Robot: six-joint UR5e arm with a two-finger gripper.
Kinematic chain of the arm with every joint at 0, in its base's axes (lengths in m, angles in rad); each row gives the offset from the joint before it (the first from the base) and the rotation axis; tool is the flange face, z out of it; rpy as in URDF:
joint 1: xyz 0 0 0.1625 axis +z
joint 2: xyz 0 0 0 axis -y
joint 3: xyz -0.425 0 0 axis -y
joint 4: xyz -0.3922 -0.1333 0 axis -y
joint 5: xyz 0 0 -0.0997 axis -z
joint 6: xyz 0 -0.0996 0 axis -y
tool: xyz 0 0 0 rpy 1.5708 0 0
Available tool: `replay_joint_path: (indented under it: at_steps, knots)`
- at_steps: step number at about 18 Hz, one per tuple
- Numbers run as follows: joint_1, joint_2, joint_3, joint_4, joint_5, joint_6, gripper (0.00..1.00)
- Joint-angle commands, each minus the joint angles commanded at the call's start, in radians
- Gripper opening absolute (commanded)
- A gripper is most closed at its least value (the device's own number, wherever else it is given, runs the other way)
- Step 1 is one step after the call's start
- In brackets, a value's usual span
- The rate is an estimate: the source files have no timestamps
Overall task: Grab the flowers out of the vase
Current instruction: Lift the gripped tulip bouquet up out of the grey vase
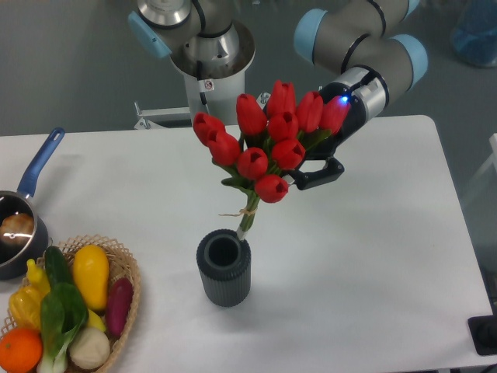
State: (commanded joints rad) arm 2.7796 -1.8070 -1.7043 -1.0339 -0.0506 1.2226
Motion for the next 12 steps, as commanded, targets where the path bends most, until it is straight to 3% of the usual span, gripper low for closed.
replay_joint_path:
  at_steps: [12]
  knots:
    - [0.017,0.002,-0.005,0.006,0.000,0.005,0.46]
